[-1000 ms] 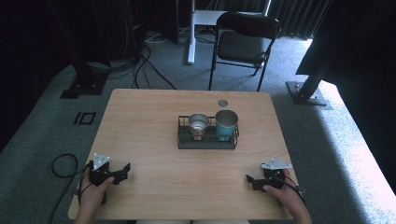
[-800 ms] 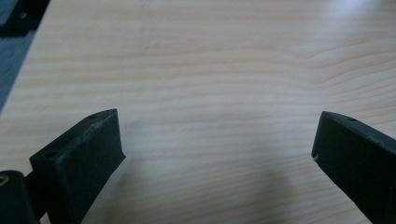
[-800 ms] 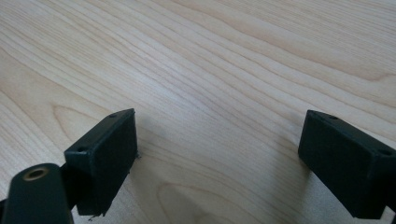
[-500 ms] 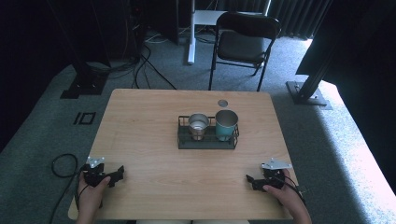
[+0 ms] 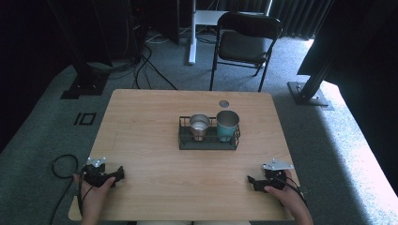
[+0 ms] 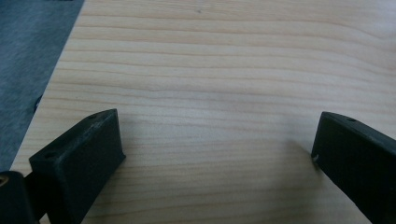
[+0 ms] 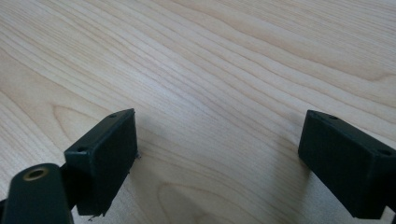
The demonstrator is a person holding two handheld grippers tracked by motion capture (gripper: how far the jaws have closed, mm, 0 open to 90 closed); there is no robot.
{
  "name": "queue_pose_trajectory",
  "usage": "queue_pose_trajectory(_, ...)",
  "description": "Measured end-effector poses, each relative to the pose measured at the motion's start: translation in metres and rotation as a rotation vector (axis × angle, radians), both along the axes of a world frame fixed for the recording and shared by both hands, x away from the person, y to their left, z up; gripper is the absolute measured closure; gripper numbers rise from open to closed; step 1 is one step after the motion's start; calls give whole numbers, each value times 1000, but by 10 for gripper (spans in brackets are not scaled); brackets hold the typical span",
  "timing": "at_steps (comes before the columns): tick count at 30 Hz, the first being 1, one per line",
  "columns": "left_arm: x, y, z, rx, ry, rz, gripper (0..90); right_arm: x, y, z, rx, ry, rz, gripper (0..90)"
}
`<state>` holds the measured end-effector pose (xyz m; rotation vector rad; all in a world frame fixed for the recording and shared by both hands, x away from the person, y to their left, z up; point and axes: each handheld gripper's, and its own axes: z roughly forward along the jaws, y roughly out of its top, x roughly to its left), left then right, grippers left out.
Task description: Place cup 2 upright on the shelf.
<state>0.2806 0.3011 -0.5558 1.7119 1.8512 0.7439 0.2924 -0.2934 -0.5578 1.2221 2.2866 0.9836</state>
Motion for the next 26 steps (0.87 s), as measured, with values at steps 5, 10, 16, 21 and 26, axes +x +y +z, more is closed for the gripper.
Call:
queue_pose_trajectory(5,2,-2,0,0,1,37,24,0,0,0,0,0,0,112)
queue_pose_trajectory(10,5,-4,0,0,3,49,15,0,0,0,0,0,0,112)
queue_pose_trajectory(16,5,-4,0,0,4,50,14,0,0,0,0,0,0,112)
queue_pose_trajectory(21,5,-4,0,1,4,50,14,0,0,0,0,0,0,112)
queue_pose_trajectory(26,5,-4,0,0,4,50,14,0,0,0,0,0,0,112)
